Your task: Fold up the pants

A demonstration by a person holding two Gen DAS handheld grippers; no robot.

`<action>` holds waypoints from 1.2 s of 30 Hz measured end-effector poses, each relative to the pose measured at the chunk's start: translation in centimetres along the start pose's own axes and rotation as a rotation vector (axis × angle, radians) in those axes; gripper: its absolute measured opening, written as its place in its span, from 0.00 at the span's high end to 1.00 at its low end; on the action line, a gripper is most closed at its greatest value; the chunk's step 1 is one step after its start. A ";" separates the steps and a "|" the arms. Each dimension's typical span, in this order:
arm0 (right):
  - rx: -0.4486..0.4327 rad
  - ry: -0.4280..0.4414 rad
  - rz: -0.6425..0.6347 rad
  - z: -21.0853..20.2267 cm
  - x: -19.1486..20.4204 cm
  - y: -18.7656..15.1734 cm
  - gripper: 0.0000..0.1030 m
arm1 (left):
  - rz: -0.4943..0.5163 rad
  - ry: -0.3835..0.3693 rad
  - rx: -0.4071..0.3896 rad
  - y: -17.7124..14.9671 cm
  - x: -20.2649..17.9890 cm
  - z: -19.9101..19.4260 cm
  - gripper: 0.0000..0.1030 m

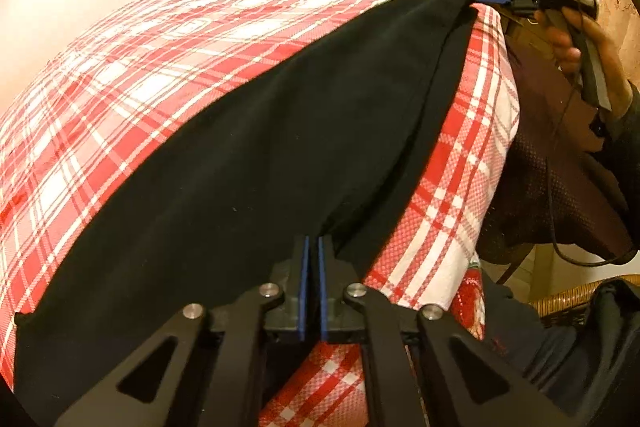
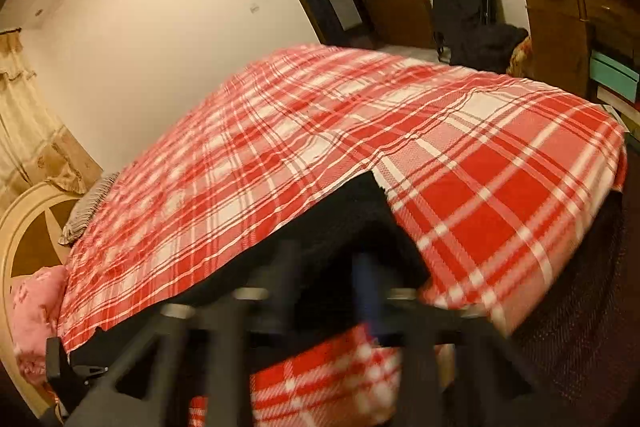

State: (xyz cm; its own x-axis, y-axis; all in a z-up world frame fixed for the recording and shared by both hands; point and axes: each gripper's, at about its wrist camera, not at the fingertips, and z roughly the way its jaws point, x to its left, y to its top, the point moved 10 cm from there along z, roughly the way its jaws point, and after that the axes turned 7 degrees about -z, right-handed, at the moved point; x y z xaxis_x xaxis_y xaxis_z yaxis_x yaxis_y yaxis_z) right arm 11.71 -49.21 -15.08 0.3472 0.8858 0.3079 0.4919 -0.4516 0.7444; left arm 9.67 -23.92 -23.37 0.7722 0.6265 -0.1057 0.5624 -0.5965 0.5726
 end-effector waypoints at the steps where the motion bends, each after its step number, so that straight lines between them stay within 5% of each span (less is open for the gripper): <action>1: 0.001 -0.003 -0.017 0.4 0.1 0.7 0.94 | -0.015 -0.002 -0.010 0.3 0.3 -0.3 0.96; 10: -0.150 0.135 -0.153 -2.2 5.8 7.2 0.97 | -0.139 -0.038 -0.109 3.0 3.1 -3.4 0.96; 19: -0.019 0.094 -0.027 -0.9 -2.4 -1.2 0.97 | -0.065 -0.108 -0.058 0.4 0.1 -2.0 0.96; 25: -0.020 0.102 -0.013 -0.5 -3.3 -2.1 0.97 | -0.055 -0.115 0.006 -0.5 -0.8 0.1 0.96; 36: -0.001 0.122 0.033 -0.1 -4.1 -2.9 0.97 | -0.047 -0.129 0.000 -0.9 -0.9 0.1 0.96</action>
State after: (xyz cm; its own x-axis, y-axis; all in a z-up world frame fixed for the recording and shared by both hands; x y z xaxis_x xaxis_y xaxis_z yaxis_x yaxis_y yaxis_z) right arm 8.72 -51.51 -18.46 0.2635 0.8769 0.4019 0.4808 -0.4806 0.7334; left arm 8.52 -24.02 -23.90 0.7768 0.5840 -0.2356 0.5986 -0.5686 0.5643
